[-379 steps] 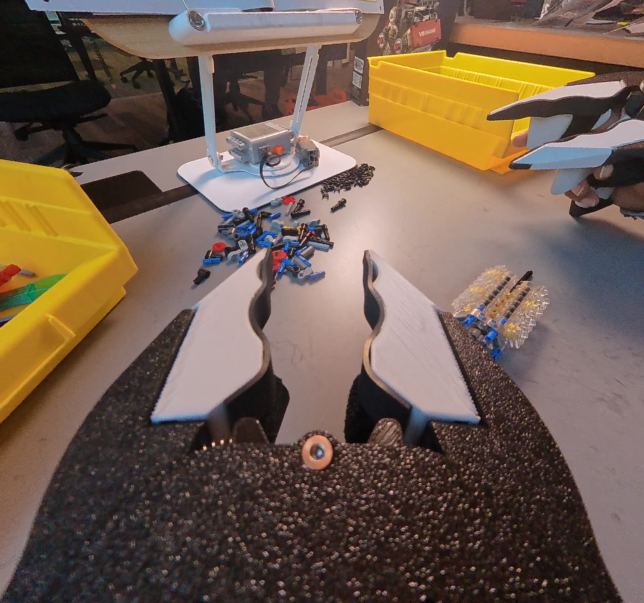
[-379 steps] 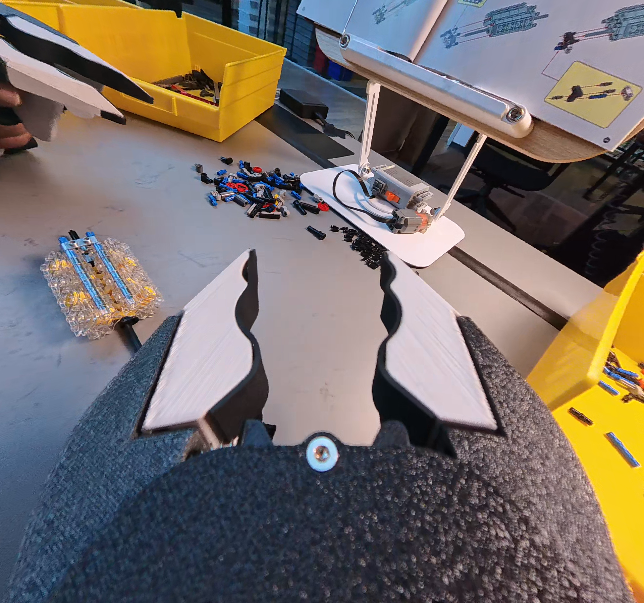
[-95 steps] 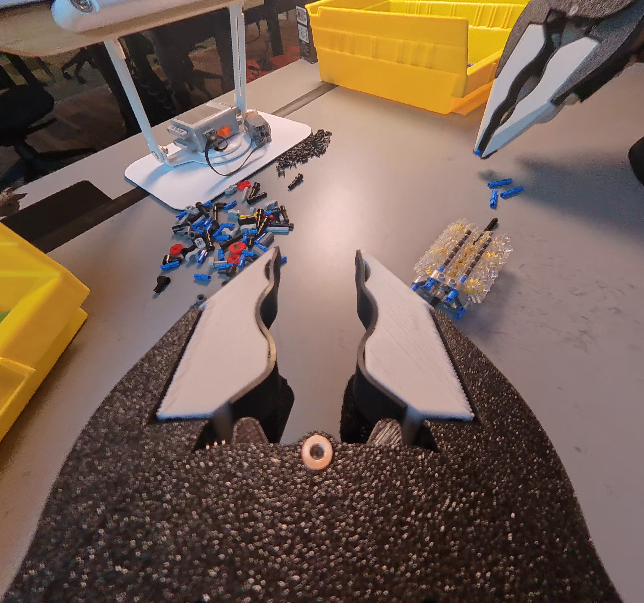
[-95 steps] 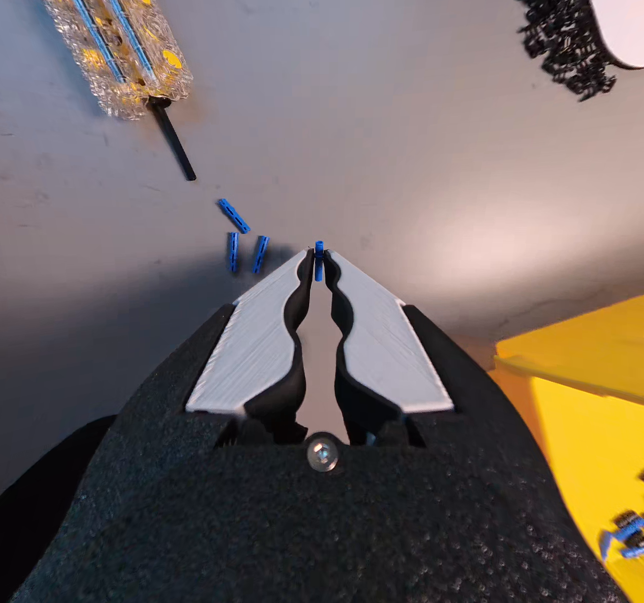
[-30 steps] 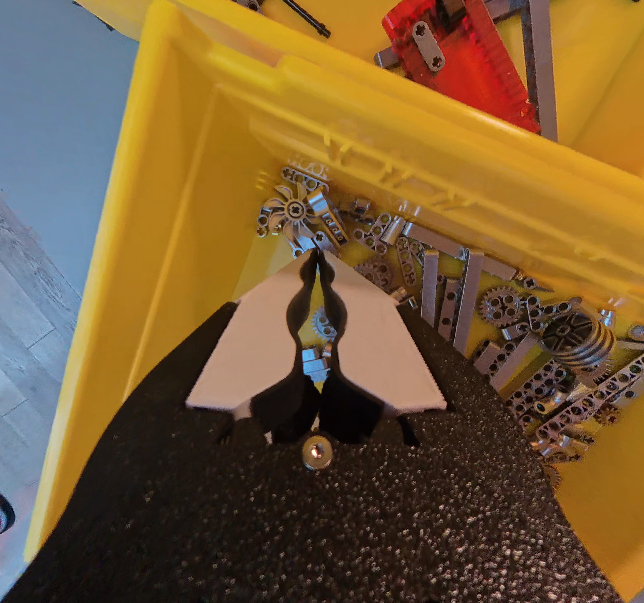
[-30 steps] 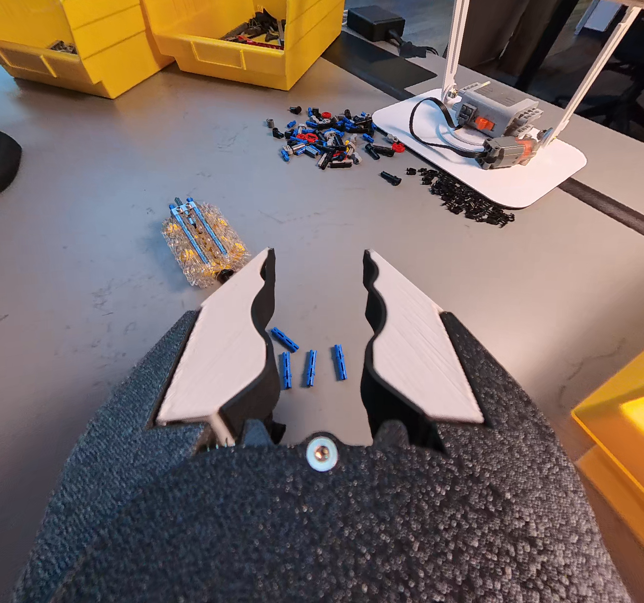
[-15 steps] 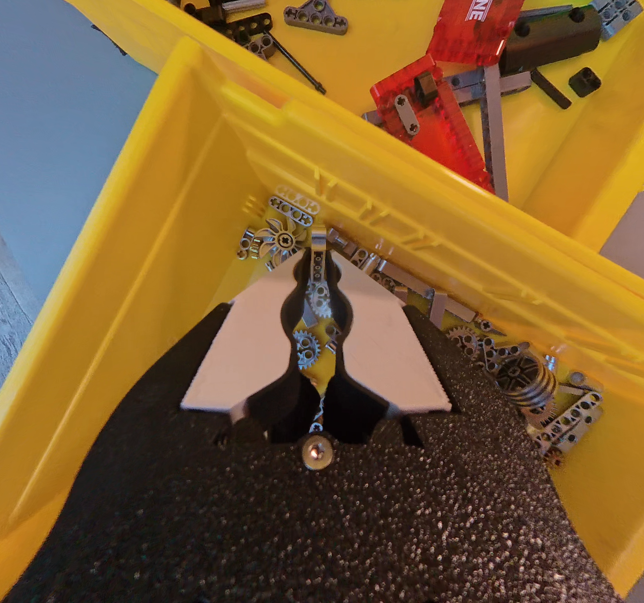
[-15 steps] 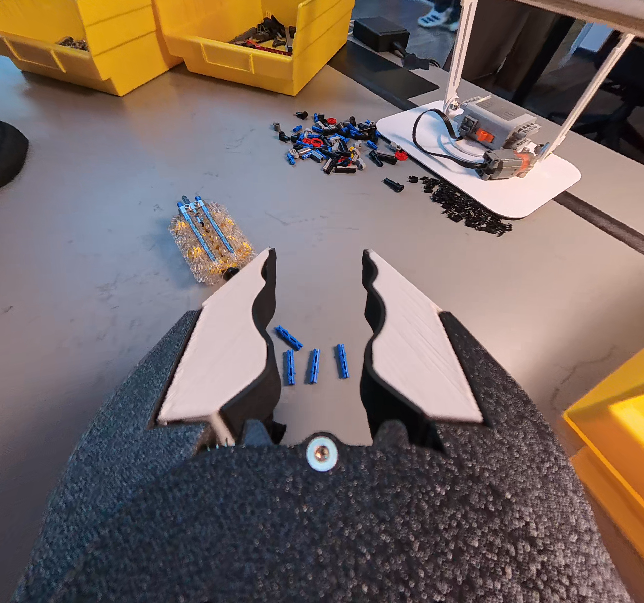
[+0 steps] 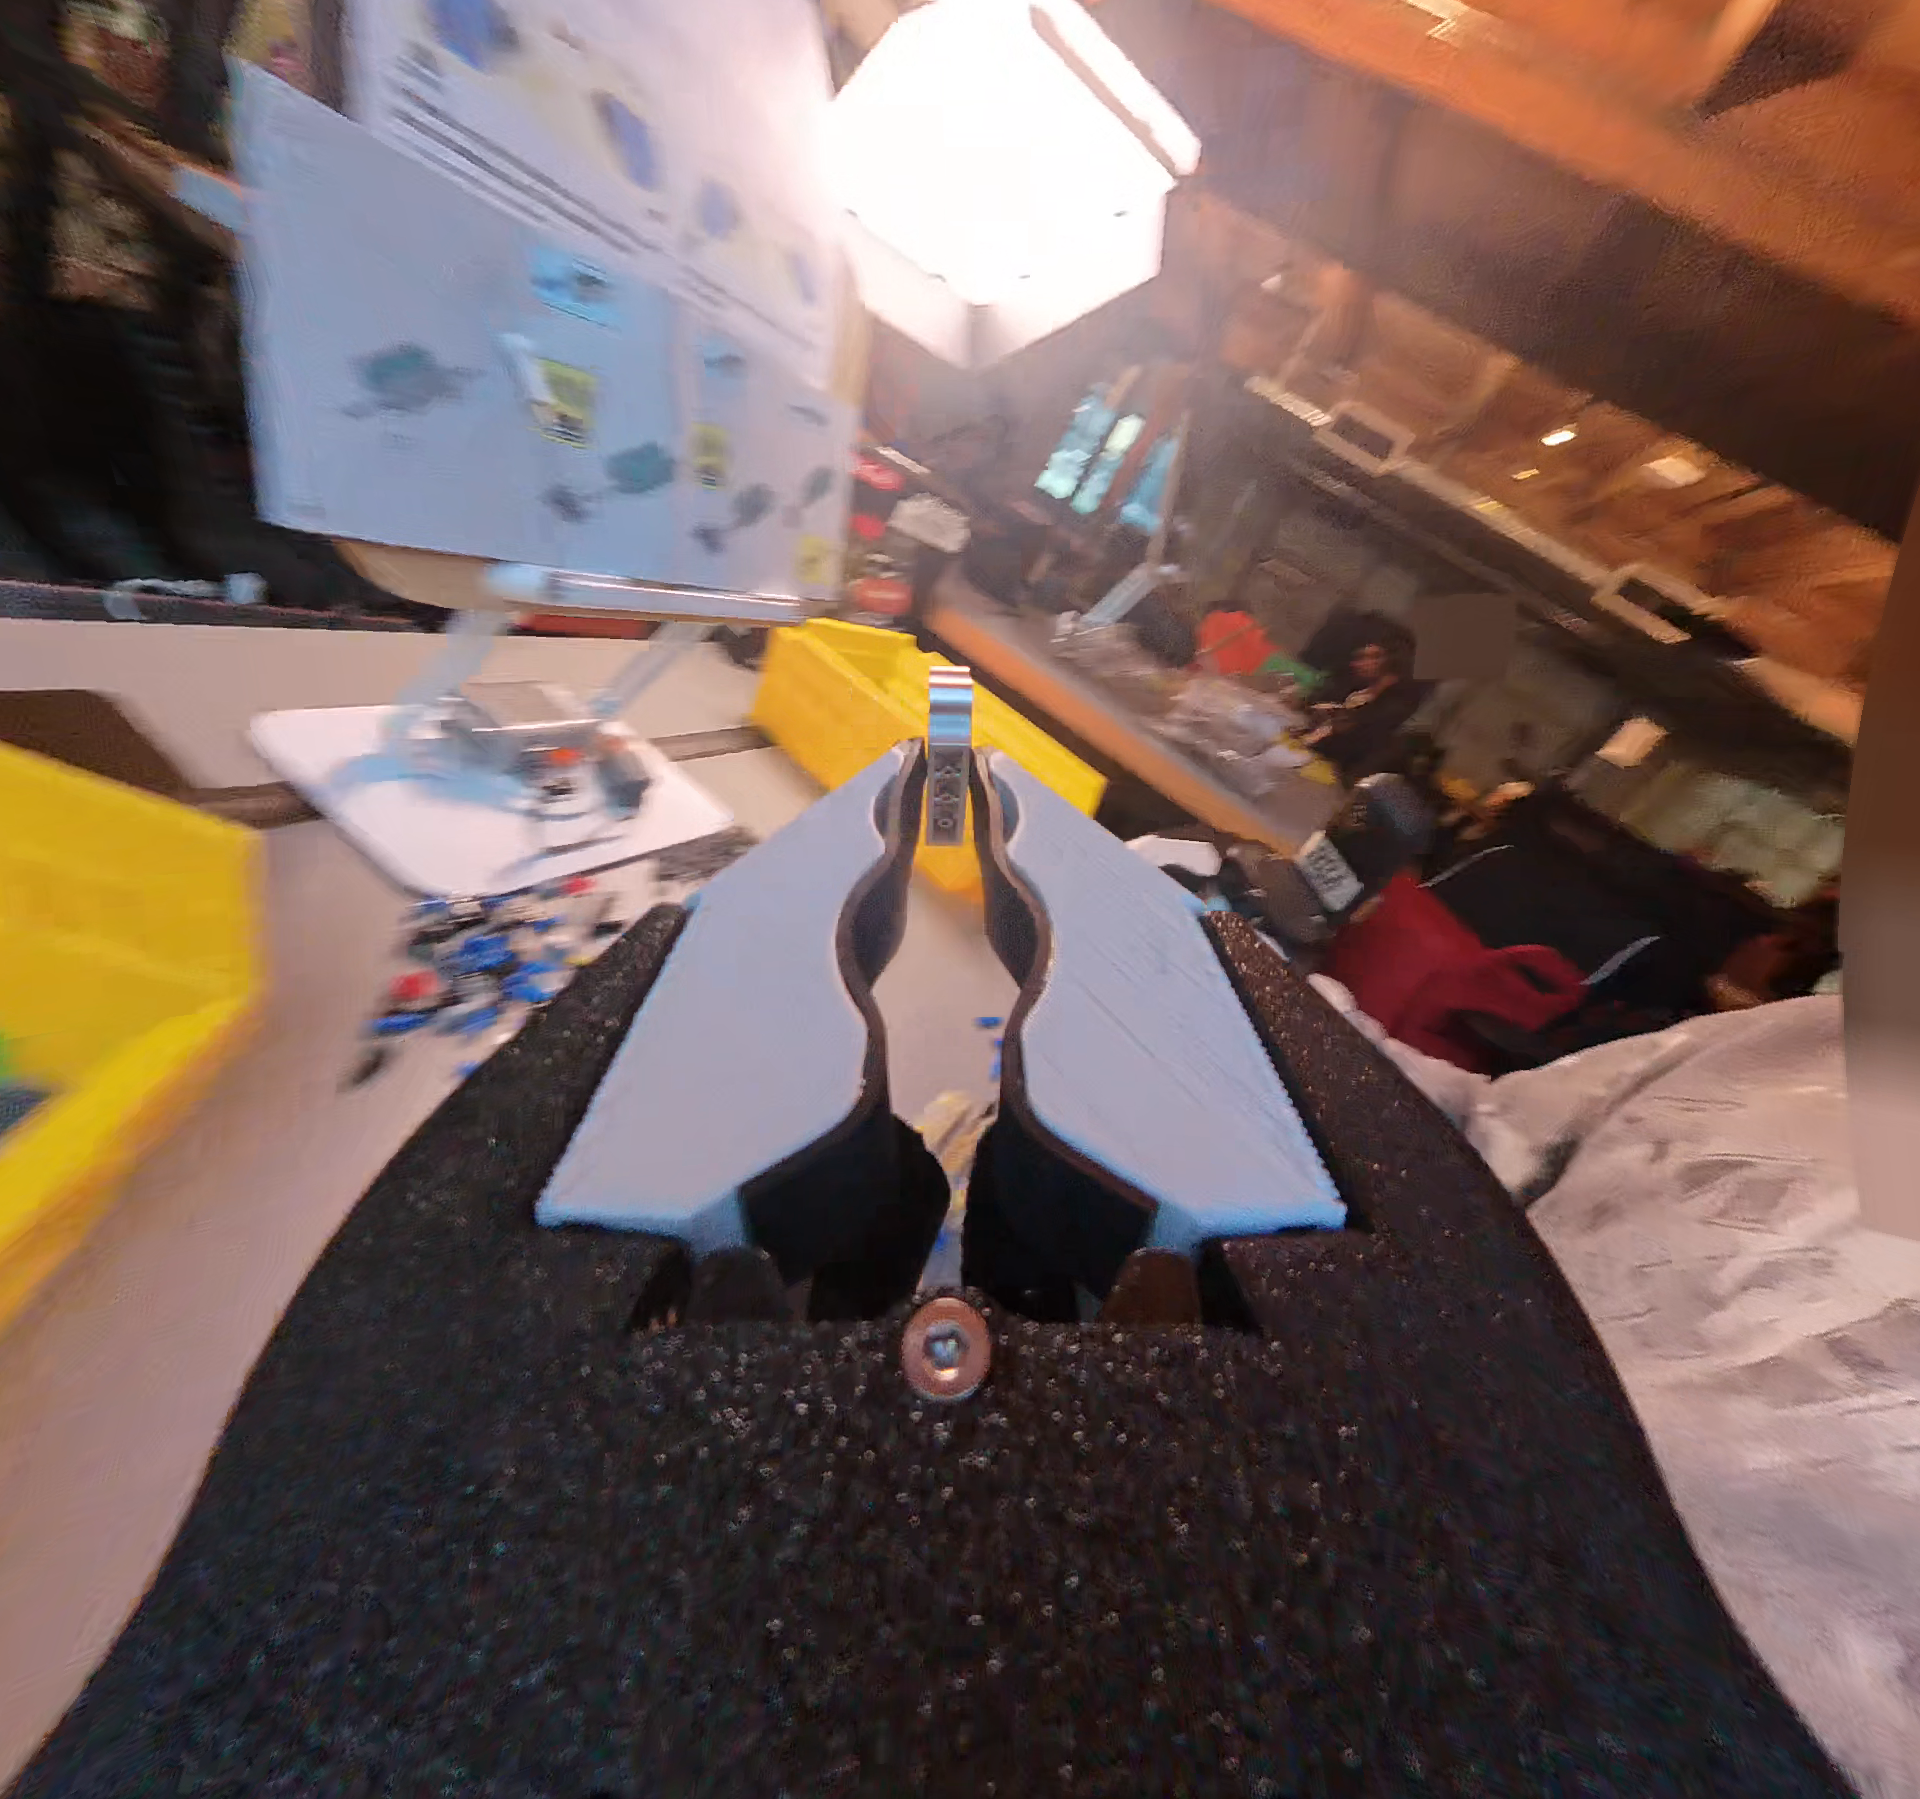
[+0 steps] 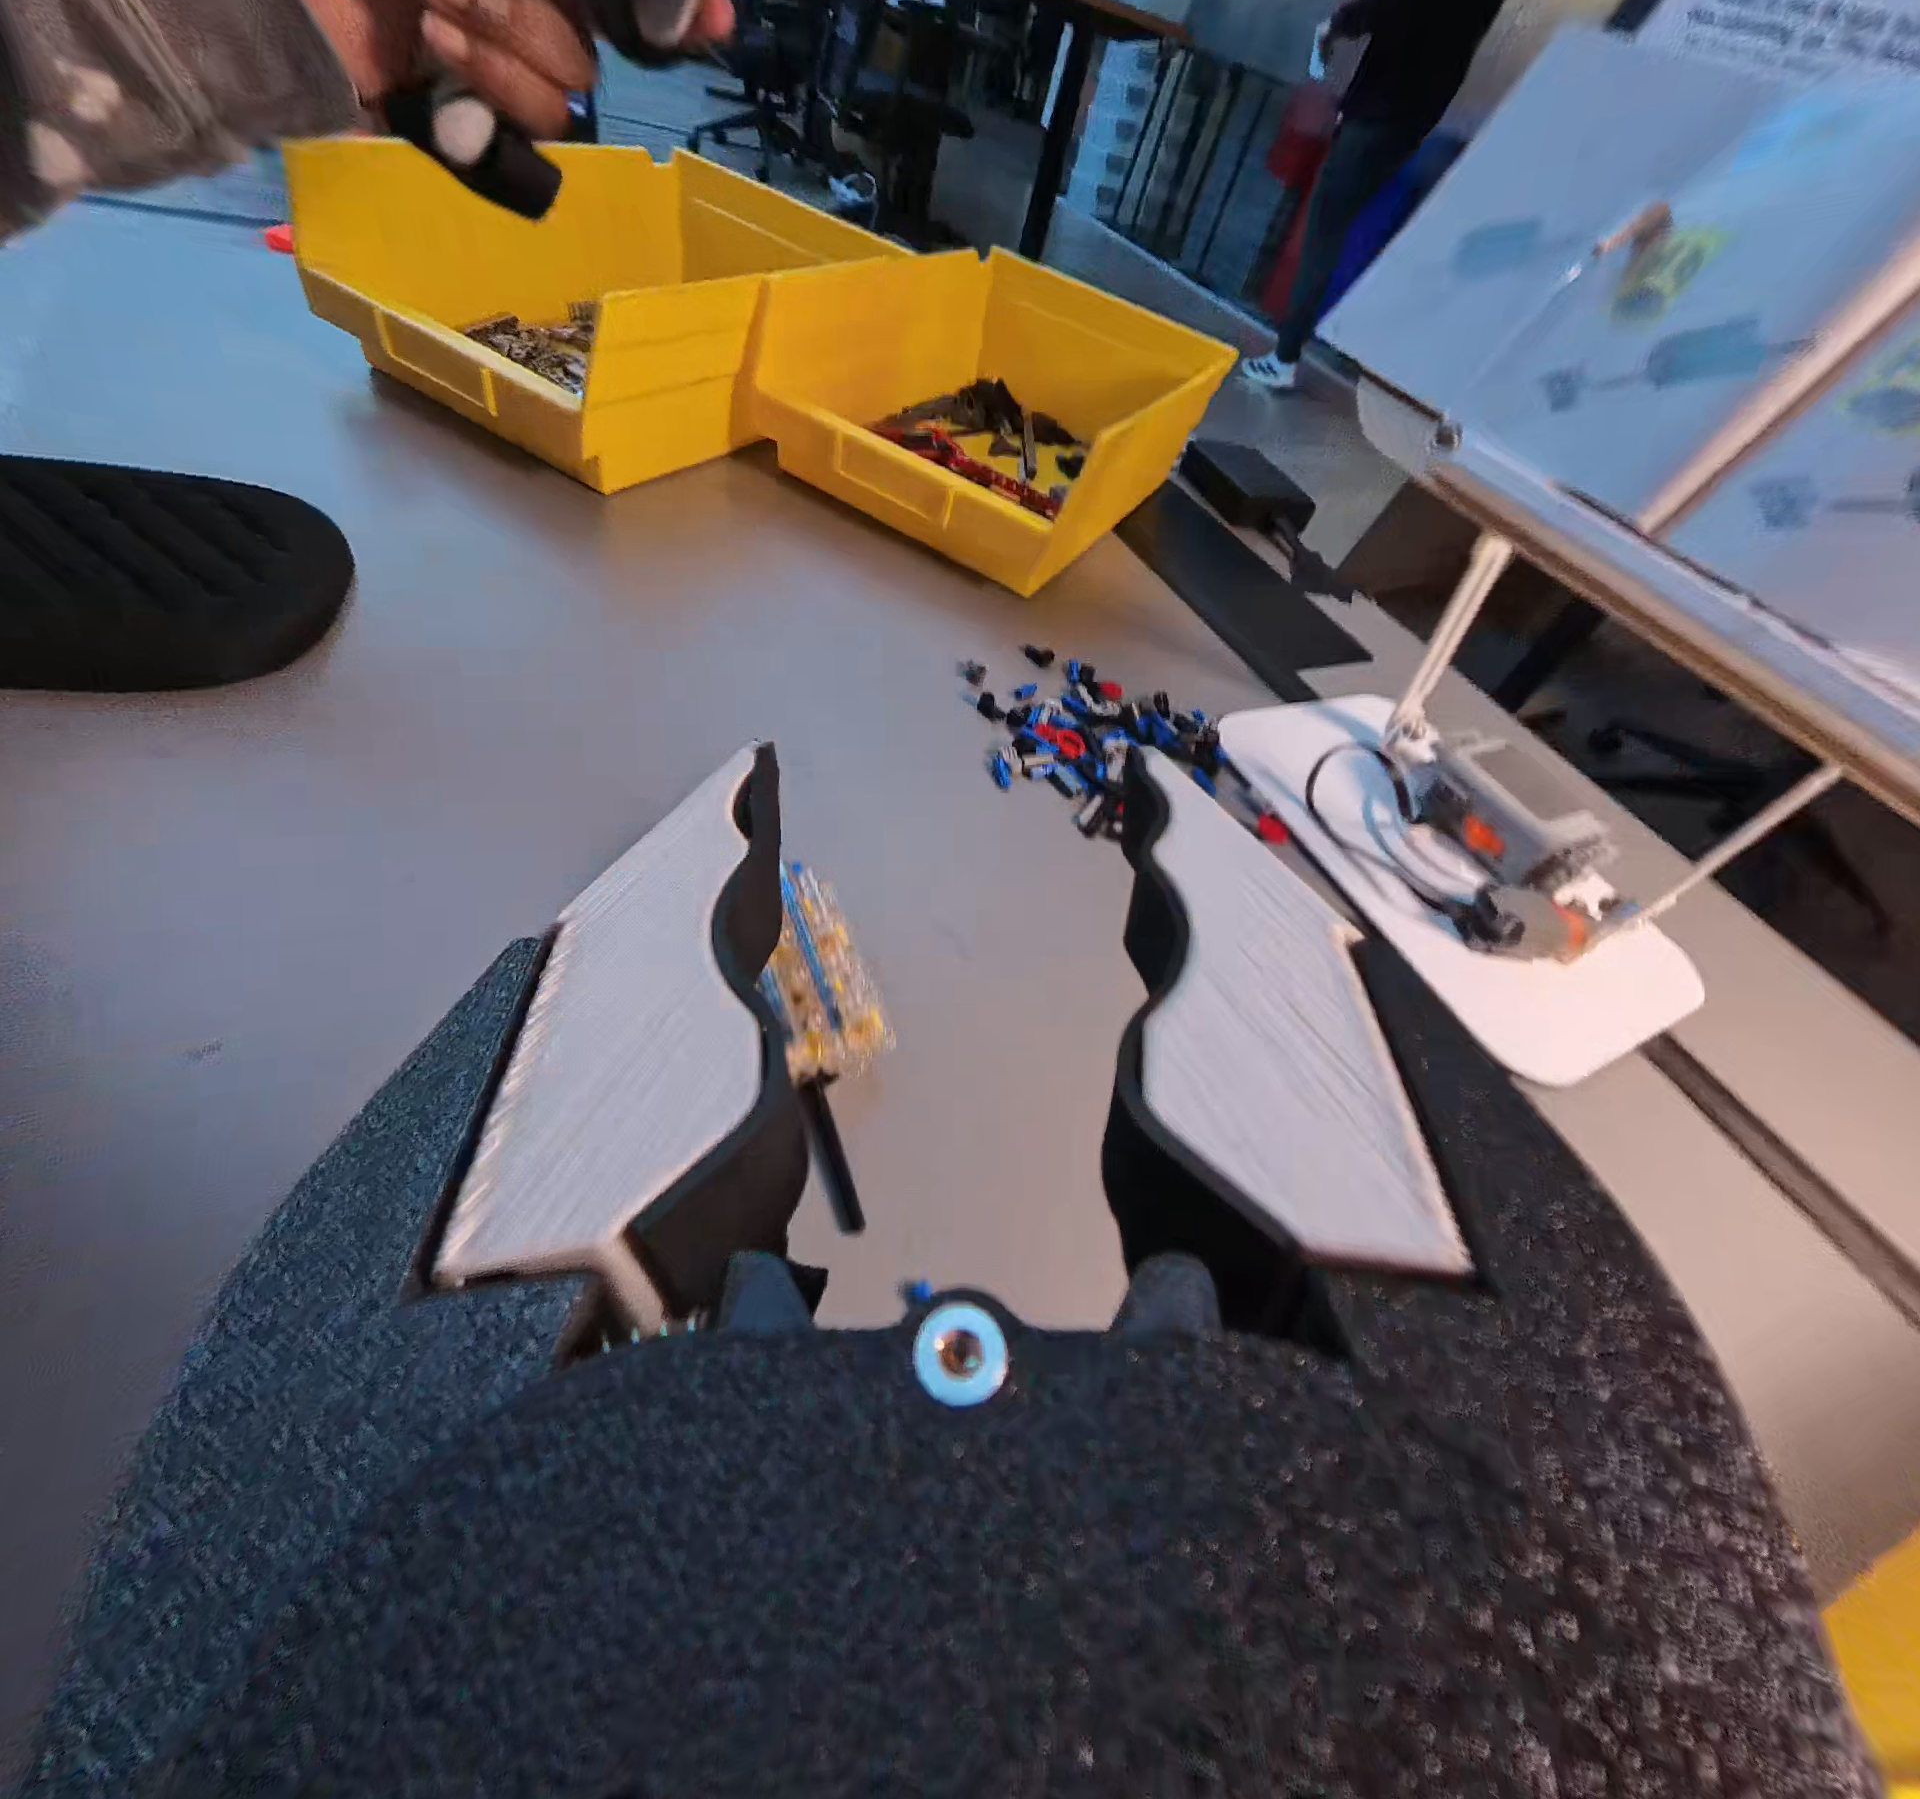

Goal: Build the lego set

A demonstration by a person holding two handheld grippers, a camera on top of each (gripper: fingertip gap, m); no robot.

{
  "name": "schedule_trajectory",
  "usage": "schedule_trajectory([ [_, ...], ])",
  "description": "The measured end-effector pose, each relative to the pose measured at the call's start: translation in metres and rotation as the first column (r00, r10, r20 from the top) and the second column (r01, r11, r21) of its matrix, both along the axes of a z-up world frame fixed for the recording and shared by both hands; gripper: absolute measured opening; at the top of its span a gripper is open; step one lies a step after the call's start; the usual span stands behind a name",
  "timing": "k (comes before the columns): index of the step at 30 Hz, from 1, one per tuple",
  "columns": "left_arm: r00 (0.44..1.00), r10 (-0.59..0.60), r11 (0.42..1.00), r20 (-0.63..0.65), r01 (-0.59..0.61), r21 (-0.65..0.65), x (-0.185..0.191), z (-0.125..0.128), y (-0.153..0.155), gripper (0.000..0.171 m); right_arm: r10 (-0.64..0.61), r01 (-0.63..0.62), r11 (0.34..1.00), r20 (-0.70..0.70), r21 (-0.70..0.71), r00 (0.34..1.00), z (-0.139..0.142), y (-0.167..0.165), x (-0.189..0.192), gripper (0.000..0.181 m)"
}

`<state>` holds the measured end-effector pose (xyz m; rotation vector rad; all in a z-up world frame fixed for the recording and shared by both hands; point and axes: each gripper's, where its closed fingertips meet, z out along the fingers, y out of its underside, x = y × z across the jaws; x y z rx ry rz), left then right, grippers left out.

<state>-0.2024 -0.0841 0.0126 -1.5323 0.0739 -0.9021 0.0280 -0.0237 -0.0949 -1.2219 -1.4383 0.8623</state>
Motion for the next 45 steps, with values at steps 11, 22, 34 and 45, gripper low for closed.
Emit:
schedule_trajectory([
  [11, 0.837, -0.355, 0.931, 0.415, 0.355, 0.081, 0.196, -0.041, 0.051, 0.007, -0.093, 0.137, 0.958, -0.179, 0.253, 0.979, 0.054, -0.005, -0.027, 0.054],
  [22, 0.886, -0.387, 0.911, 0.255, 0.411, -0.045, 0.218, -0.083, 0.049, 0.011, 0.049, -0.039, 0.971, -0.039, 0.235, 0.998, 0.014, -0.004, -0.016, 0.03],
  [34, 0.566, -0.598, 0.785, -0.568, 0.556, -0.272, 0.239, -0.201, -0.02, 0.028, 0.543, -0.492, 0.837, 0.469, -0.239, 0.696, -0.129, -0.092, 0.021, 0.03],
  [45, 0.453, -0.579, 0.797, -0.678, 0.491, -0.352, 0.246, -0.231, -0.024, 0.032, 0.407, -0.353, 0.912, 0.353, -0.209, 0.842, -0.088, -0.034, 0.036, 0.036],
])
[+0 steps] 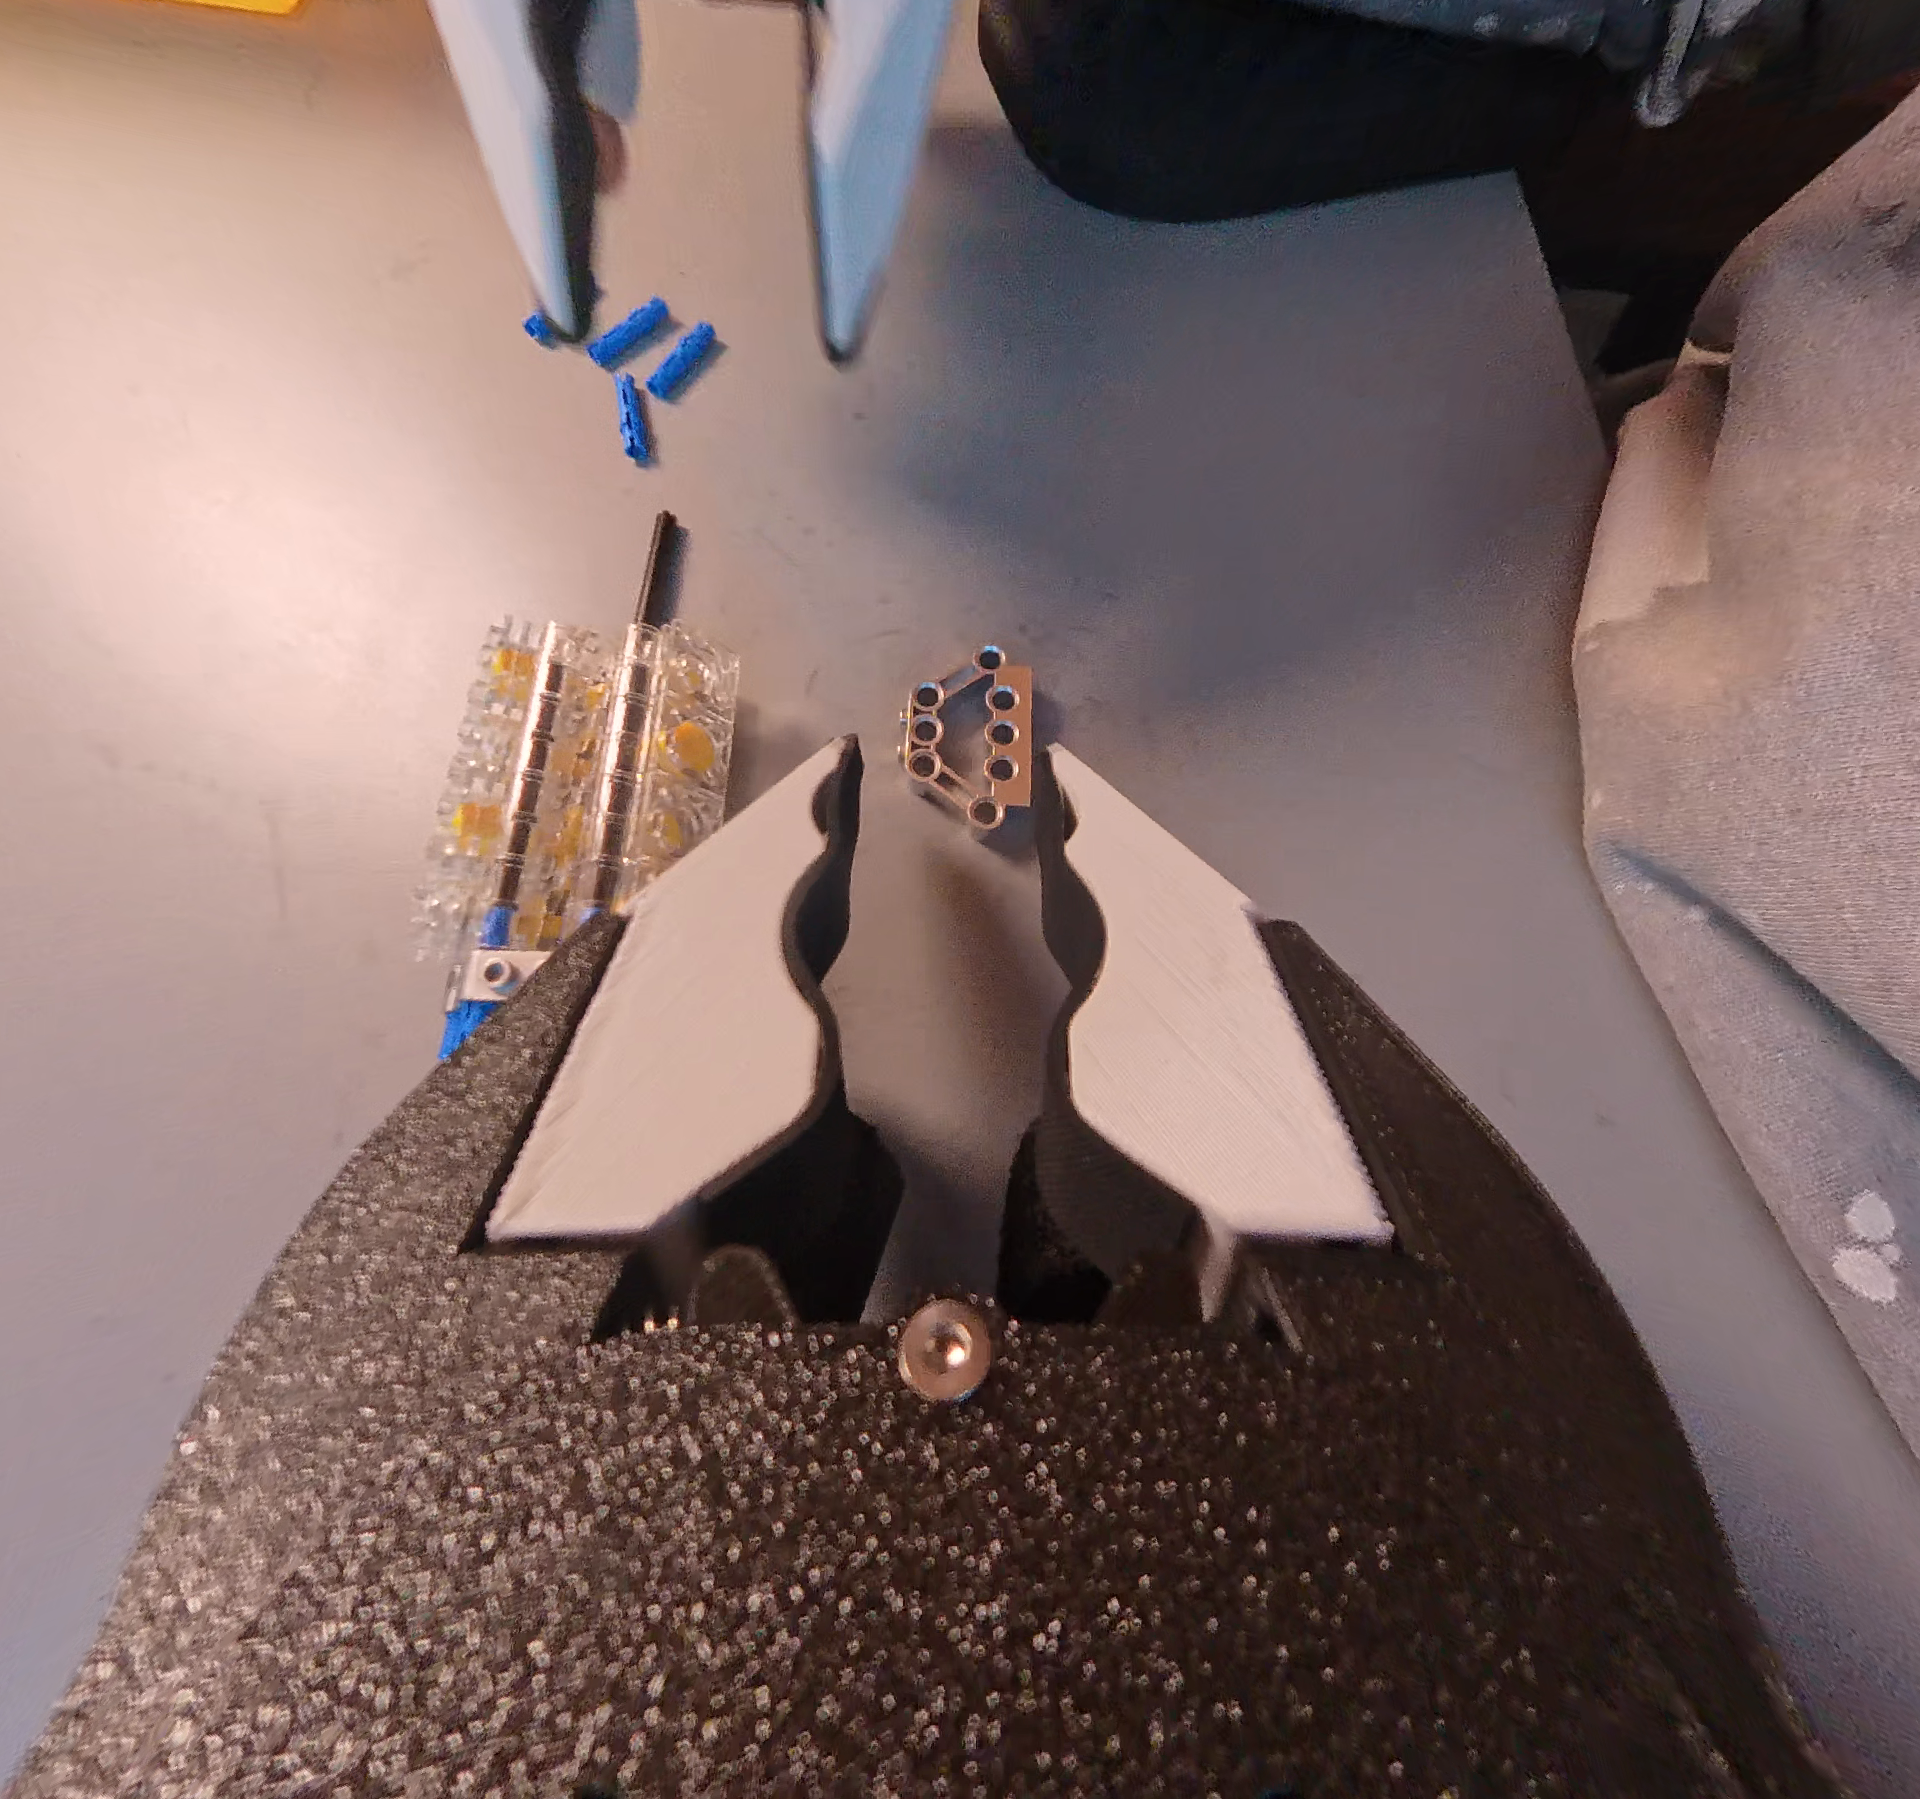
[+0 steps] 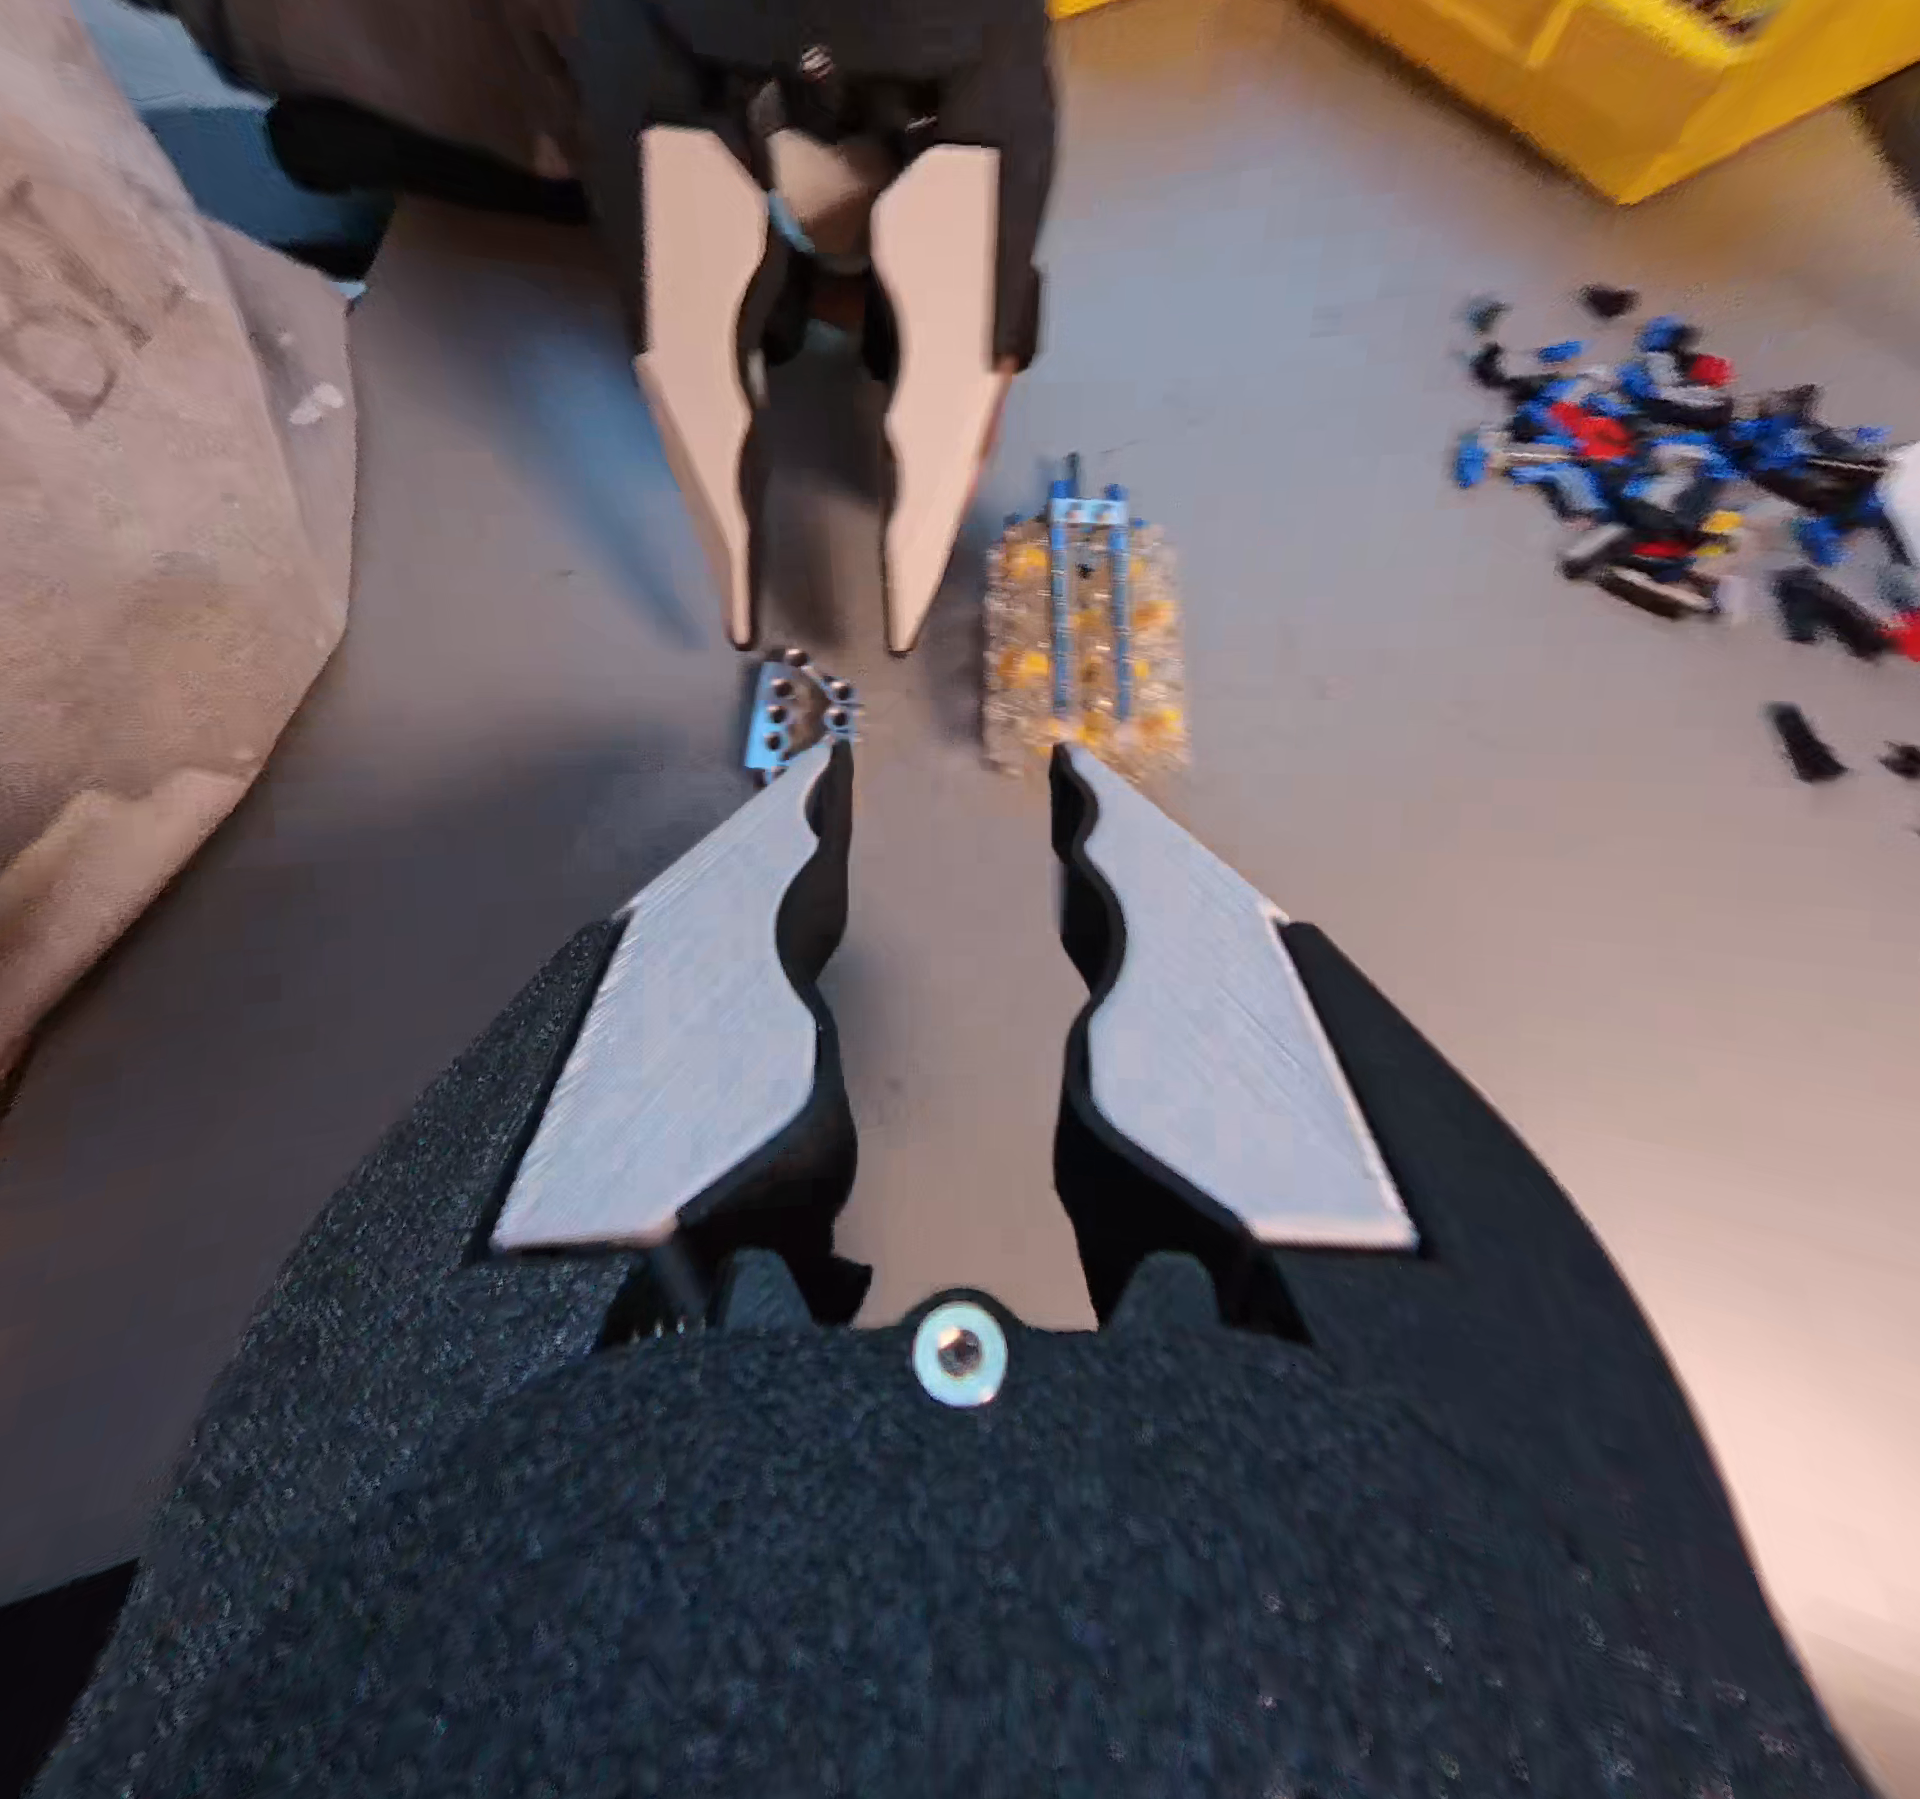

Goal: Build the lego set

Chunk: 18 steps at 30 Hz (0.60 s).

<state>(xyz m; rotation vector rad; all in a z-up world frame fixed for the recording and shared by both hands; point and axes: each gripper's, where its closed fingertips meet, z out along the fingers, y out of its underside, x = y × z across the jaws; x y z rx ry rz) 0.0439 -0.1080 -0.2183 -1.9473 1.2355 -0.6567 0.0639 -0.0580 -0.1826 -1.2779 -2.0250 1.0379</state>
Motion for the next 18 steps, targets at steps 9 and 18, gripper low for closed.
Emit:
schedule_trajectory([
  [9, 0.992, 0.008, 0.998, -0.126, -0.001, 0.055, 0.009, -0.017, 0.001, 0.014, -0.227, 0.216, 0.973, 0.203, 0.075, 0.952, -0.033, 0.059, 0.061, 0.021],
  [18, 0.996, -0.013, 0.999, -0.088, 0.017, 0.038, 0.014, -0.014, -0.004, 0.015, -0.223, 0.201, 0.974, 0.281, 0.105, 0.934, -0.054, 0.057, 0.057, 0.013],
])
